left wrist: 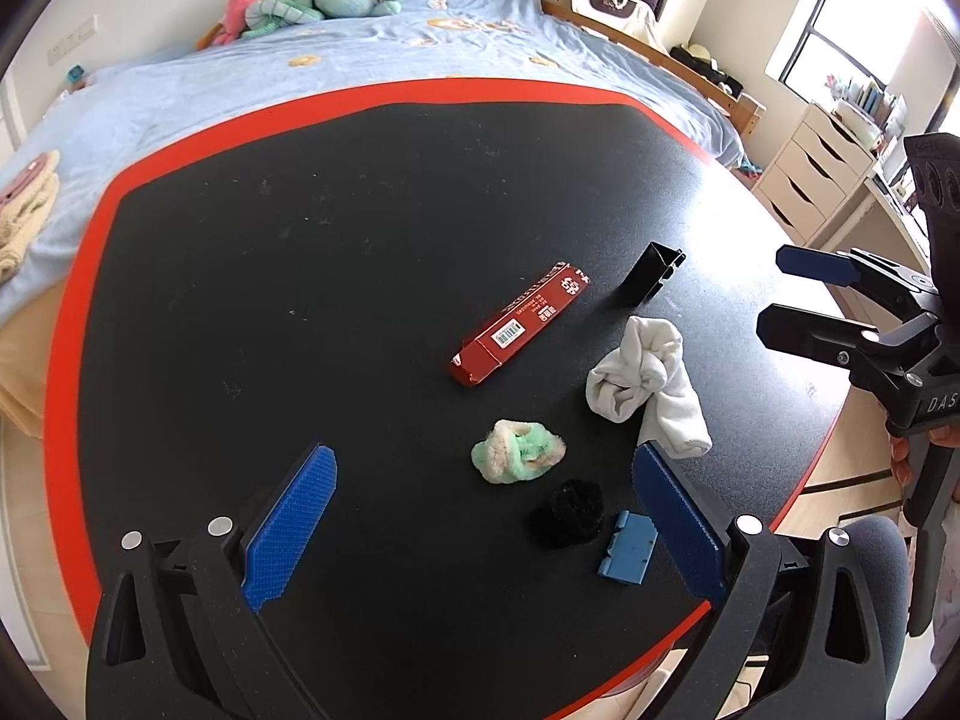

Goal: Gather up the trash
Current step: 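Grasp the green-white crumpled ball with the left gripper while the right gripper grasps the black triangular holder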

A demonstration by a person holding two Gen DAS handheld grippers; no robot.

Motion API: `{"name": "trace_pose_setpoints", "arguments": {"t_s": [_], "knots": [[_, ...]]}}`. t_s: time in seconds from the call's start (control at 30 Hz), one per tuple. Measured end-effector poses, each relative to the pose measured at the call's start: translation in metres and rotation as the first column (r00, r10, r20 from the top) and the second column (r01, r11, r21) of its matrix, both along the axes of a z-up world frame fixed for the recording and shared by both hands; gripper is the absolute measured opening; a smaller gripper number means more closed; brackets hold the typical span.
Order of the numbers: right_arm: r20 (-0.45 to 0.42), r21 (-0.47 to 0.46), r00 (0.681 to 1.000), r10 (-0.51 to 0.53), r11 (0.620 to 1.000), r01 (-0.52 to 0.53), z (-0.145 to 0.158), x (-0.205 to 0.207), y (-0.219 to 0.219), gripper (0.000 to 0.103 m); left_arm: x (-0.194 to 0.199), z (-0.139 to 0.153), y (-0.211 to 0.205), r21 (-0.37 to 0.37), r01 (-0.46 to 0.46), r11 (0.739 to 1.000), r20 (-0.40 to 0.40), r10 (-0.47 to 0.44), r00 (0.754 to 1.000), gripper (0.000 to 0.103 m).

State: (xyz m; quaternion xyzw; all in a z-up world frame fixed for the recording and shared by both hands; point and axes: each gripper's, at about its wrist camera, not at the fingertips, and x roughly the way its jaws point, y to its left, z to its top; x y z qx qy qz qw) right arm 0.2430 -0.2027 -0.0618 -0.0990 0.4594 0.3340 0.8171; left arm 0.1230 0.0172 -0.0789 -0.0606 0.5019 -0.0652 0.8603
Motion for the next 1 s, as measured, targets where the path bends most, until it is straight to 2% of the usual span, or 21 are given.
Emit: {"name": "trace_pose_setpoints", "arguments": {"t_s": [0.23, 0.27, 0.3, 0.63, 0.7, 0.83, 0.93, 0.97, 1.0], "knots": [[-0.015, 0.002, 1.0, 0.01, 1.0, -0.01, -0.017, 0.021, 0.011, 0.099, 0.009, -0.01, -0.005, 0.006, 0.027, 1.0, -0.021, -0.027, 0.999, 0.095], [-0.015, 0.002, 1.0, 0.013, 1.0, -0.013, -0.019, 0.023, 0.012, 0.098, 0.009, -0.011, -0.005, 0.009, 0.032, 0.999, -0.023, -0.031, 0.999, 0.09], [-0.016, -0.001, 1.0, 0.017, 1.0, -0.017, -0.021, 0.025, 0.014, 0.096, 0.008, -0.012, -0.005, 0.011, 0.035, 0.999, -0.028, -0.035, 0.999, 0.084], [-0.028, -0.021, 0.999, 0.029, 0.999, -0.029, -0.039, 0.036, 0.023, 0.059, 0.006, -0.019, -0.005, 0.012, 0.055, 0.998, -0.04, -0.055, 0.998, 0.066], [-0.028, -0.02, 0.999, 0.032, 0.999, -0.032, -0.04, 0.037, 0.023, 0.056, 0.007, -0.019, -0.006, 0.013, 0.059, 0.998, -0.042, -0.058, 0.997, 0.056], [-0.031, -0.022, 0.999, 0.042, 0.999, -0.043, -0.042, 0.037, 0.024, 0.042, 0.006, -0.02, -0.007, 0.007, 0.065, 0.998, -0.047, -0.065, 0.997, 0.05], [-0.032, -0.019, 0.998, 0.047, 0.999, -0.048, -0.044, 0.038, 0.026, 0.032, 0.005, -0.02, -0.009, 0.011, 0.063, 0.998, -0.045, -0.062, 0.997, 0.04], [-0.03, -0.019, 0.998, 0.048, 0.999, -0.049, -0.044, 0.038, 0.026, 0.03, 0.006, -0.02, -0.01, 0.014, 0.063, 0.998, -0.046, -0.062, 0.997, 0.033], [-0.027, -0.018, 0.998, 0.049, 0.999, -0.049, -0.044, 0.037, 0.026, 0.028, 0.005, -0.019, -0.01, 0.015, 0.064, 0.998, -0.046, -0.063, 0.997, 0.032]]}}
